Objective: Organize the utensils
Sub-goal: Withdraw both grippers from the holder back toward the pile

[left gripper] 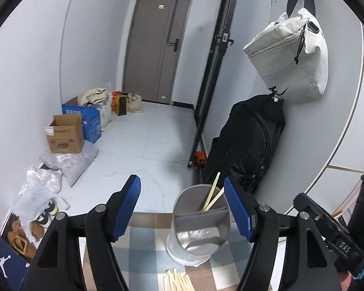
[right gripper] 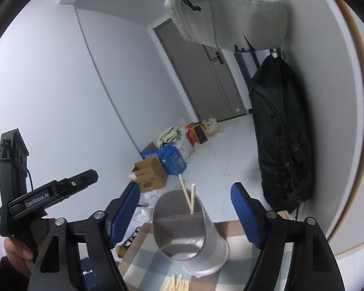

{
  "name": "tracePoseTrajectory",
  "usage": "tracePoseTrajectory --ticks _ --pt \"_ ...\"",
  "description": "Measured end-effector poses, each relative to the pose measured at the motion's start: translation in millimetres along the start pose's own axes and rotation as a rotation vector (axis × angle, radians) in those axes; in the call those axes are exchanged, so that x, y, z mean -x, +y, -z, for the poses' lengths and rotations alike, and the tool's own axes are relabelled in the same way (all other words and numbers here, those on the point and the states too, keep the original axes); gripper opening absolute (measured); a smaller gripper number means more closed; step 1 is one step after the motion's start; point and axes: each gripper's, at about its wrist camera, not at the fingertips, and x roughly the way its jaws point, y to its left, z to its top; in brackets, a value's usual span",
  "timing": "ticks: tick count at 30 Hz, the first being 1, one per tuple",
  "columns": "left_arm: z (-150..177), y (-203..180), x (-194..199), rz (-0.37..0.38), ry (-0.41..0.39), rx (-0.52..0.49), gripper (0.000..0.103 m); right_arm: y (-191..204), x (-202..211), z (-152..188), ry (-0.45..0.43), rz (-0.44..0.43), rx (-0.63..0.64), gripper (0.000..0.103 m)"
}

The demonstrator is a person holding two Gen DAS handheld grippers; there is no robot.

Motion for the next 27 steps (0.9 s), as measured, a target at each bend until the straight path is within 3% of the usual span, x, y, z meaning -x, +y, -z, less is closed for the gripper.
tracePoseTrajectory --ticks 2,9,13,17,27 --pt "3.1 0.3 5.6 -0.016 0.005 0.007 0.077 4.8 7.5 2.3 -0.003 0.003 0.01 0.083" --pt "20.1 -1.4 24.1 -0.042 0.014 -0.017 0.077 18.4 30.7 14.6 -0.008 0.0 0.026 0.094" --pt "32.9 1.9 29.3 -0.054 0.028 -0.007 0.086 25.0 41.0 25.0 -0.006 0.0 0.037 0.098" --pt "50.4 6.3 32.9 -0.068 0.042 -0.007 0.087 30.5 44.0 37.0 0.012 0.004 0.063 0.103" --pt "100.1 12.6 21.5 -0.125 0.141 -0.075 0.087 31.9 39.2 73.5 0.076 0.005 0.071 0.103"
